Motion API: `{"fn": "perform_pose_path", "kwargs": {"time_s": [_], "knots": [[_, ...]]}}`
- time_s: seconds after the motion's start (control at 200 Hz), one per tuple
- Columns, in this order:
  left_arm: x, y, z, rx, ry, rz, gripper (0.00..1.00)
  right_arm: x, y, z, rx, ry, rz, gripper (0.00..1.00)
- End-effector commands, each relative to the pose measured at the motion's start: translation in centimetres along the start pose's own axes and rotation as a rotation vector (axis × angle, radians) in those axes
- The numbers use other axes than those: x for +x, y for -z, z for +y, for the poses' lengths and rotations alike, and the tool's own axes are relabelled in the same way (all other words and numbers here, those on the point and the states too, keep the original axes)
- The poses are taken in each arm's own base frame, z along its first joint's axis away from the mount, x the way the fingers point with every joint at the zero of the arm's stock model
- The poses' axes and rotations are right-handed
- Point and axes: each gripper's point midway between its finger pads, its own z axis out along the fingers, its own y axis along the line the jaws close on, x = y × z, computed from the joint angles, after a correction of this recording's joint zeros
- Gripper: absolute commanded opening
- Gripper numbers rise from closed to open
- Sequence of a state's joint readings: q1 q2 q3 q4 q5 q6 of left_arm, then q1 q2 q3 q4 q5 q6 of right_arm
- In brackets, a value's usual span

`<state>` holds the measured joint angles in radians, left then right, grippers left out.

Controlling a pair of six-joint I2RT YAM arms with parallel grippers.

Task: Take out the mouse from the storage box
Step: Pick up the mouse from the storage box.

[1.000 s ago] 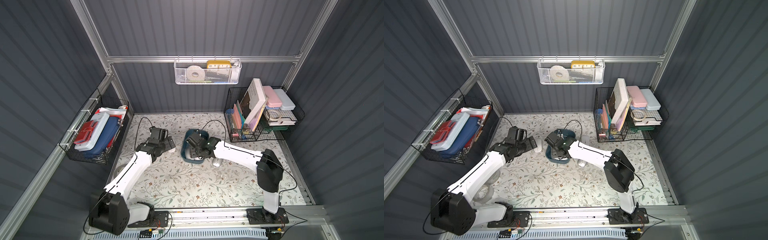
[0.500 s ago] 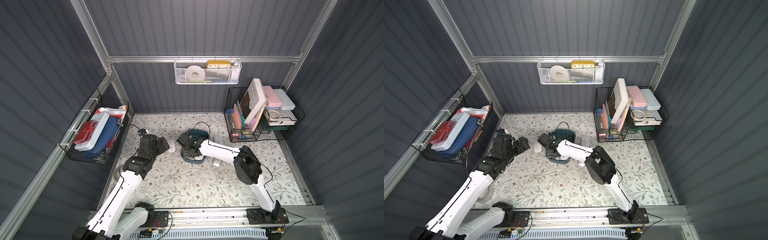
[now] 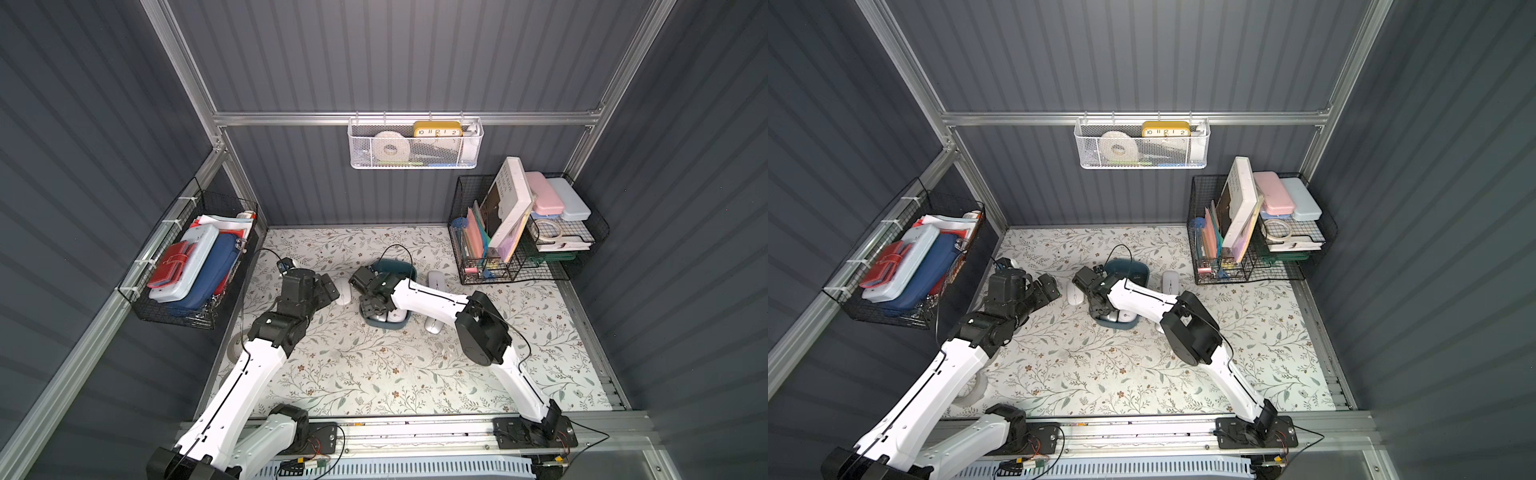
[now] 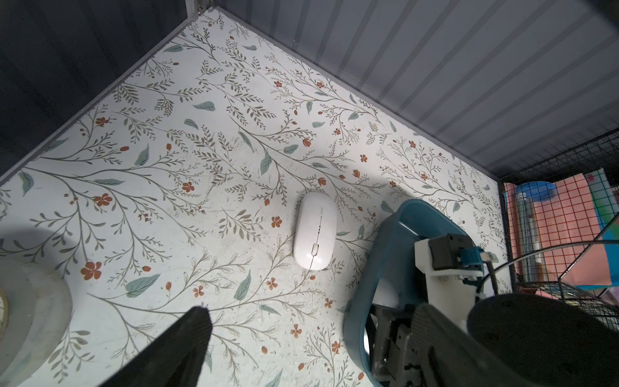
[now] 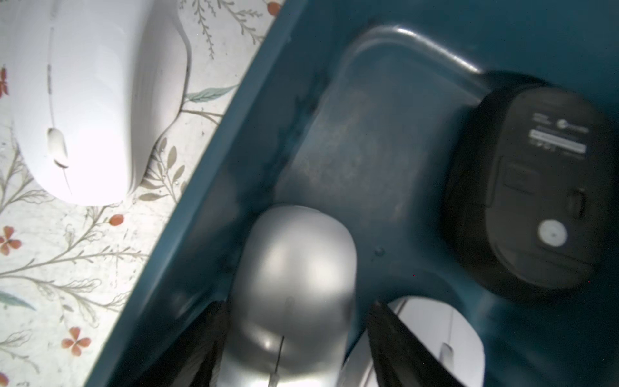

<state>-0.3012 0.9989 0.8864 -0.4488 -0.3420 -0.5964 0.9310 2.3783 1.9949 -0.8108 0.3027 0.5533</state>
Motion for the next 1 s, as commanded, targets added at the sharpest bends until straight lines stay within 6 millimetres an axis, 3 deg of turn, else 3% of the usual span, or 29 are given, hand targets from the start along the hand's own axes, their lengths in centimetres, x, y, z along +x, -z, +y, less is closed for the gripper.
{"fn": "perform_pose_path", "kwargs": {"time_s": [0.0, 0.14, 0.295, 0.57, 0.805, 0.996], "knots": [[0.1, -0.3, 0.5, -0.018, 0.004, -0.006, 0.99, 2.8, -2.0, -1.2, 0.07, 0.016, 0.09, 0.68], [0.0, -0.3, 0.5, -0.022, 0.005, -0.012, 0.99, 3.5, -2.1, -2.4, 0.057, -0.075, 0.143, 0.67], [0.3, -0.4, 0.7, -0.027, 0.003, -0.007, 0.99, 2.5, -1.0, -1.6, -0.017, -0.082, 0.096, 0.66], [0.5, -0.8, 0.8, -0.036, 0.0, 0.0, 0.99, 1.8, -0.3, -0.9, -0.05, -0.09, 0.089, 0.4], [0.8, -1.1, 0.9, -0.04, -0.002, 0.009, 0.99, -0.2, 2.1, -0.8, -0.081, -0.107, 0.027, 0.38], [0.9, -1.0, 1.0, -0.04, -0.004, 0.009, 0.99, -1.7, 3.7, -0.5, -0.121, -0.121, -0.015, 0.31]]}}
